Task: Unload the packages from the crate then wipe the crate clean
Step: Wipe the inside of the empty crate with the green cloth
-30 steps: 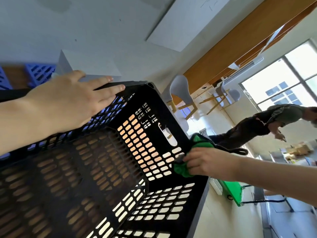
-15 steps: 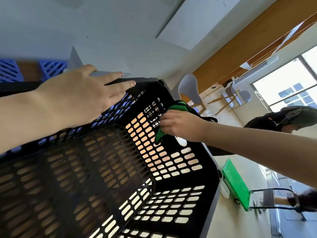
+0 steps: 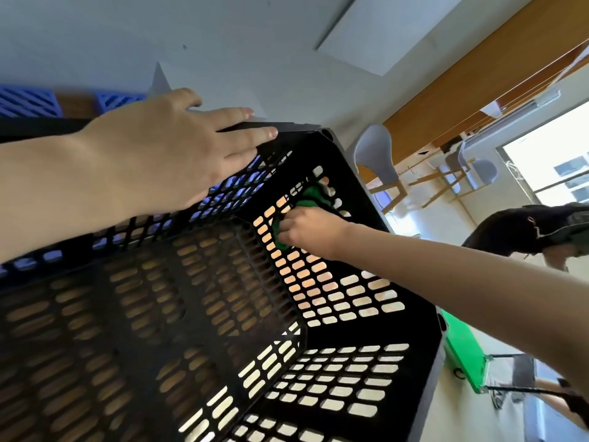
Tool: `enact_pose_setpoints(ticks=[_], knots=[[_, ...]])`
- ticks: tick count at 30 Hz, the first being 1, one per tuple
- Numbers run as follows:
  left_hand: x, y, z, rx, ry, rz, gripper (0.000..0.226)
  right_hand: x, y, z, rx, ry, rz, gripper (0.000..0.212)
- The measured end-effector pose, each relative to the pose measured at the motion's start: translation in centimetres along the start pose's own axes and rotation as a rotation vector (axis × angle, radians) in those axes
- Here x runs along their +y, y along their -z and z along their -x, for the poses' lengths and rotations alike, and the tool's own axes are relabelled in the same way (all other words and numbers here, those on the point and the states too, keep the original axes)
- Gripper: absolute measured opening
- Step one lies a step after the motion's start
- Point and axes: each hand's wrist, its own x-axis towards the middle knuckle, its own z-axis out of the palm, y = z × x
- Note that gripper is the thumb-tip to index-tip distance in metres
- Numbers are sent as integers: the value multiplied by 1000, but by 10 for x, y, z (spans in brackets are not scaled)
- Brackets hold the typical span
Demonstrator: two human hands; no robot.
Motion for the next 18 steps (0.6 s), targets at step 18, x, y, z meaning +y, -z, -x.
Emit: enact_pose_setpoints(ticks=[18], knots=[[3,3,0,-70,-6,-27,63,-5,10,-8,-74,109,21,22]])
